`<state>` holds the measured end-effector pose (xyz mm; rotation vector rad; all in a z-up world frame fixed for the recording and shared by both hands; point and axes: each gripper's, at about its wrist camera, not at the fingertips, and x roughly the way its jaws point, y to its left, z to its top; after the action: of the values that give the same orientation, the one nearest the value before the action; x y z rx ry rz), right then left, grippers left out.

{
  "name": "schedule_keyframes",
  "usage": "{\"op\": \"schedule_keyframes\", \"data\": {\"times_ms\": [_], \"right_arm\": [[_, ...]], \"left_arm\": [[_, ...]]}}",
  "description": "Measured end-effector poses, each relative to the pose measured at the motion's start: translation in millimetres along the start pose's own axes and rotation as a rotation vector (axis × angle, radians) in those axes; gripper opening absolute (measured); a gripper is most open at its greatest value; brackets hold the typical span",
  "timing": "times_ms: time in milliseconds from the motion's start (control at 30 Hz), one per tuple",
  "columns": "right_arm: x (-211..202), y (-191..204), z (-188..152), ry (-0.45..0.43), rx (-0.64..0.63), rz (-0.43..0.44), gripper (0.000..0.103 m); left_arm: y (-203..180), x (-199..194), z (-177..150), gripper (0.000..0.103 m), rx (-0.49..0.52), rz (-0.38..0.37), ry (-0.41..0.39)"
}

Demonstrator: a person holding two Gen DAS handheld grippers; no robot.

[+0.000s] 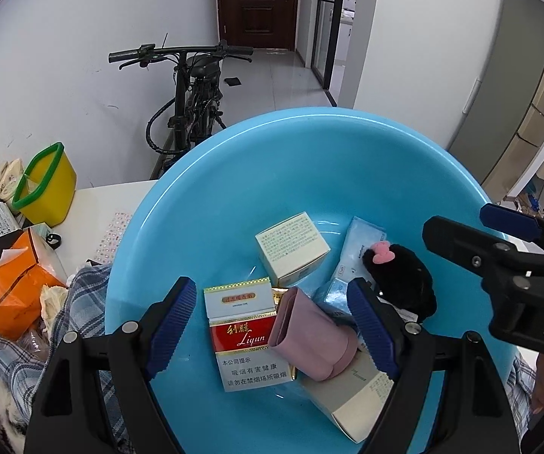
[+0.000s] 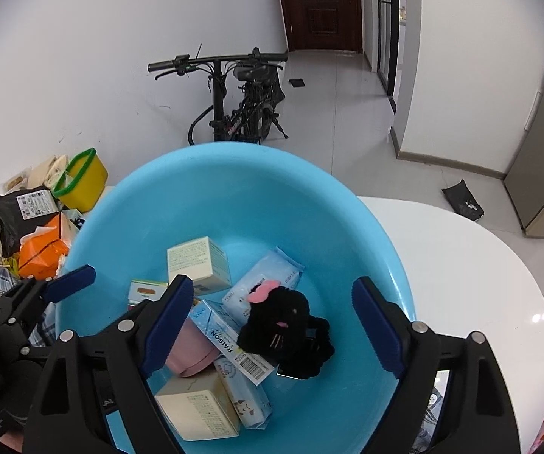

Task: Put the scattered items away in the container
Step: 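Raise both grippers out of the basin back over the shirt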

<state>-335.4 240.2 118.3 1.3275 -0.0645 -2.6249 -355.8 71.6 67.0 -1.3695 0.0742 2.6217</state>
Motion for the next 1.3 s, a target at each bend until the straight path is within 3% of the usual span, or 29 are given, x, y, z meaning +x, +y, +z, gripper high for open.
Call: {"op": "schedule_keyframes", "data": {"times_ms": [100, 233, 367, 433, 500, 600, 767, 1067, 1300], "right_arm": [[-11.9, 4.0, -1.8, -0.075, -0.01, -0.009, 0.085], [-35.1, 4.1, -6.8, -0.248, 0.004, 0.012, 0.086], [-57.5, 3.9, -15.7, -0.427, 0.016, 0.03, 0.093], [-65.6, 6.7, -17.8, -0.49, 0.004, 0.033, 0.103], [-72.9, 11.3, -19.6, -0.538, -0.028, 0.039, 0.103], [-79.1, 18.6, -21.7, -0.566, -0.082, 0.033, 0.103], [-84.2, 22.1, -27.1, -0.582, -0.082, 0.03, 0.103], [-93.3, 24.4, -36.6, -0.597, -0.112, 0.014, 0.103], [-113.3, 21.0, -60.3, -0.591, -0.104, 0.025, 0.103]], "left_arm": [[0.4, -8.3, -0.7, 0.084, -0.002, -0.015, -0.06], [-0.7, -31.9, -5.3, 0.084, 0.026, -0.005, -0.243], [-2.1, -55.1, -11.4, 0.089, 0.062, 0.015, -0.417], [-1.6, -62.6, -12.1, 0.094, 0.064, 0.03, -0.458], [1.5, -66.9, -10.5, 0.094, 0.048, 0.022, -0.478], [9.9, -69.6, -9.9, 0.102, 0.0, -0.004, -0.493], [23.8, -79.6, -19.8, 0.103, -0.068, -0.065, -0.57], [24.5, -89.1, -27.4, 0.103, -0.049, -0.046, -0.564], [21.0, -112.8, -61.1, 0.103, 0.009, -0.04, -0.589]]}}
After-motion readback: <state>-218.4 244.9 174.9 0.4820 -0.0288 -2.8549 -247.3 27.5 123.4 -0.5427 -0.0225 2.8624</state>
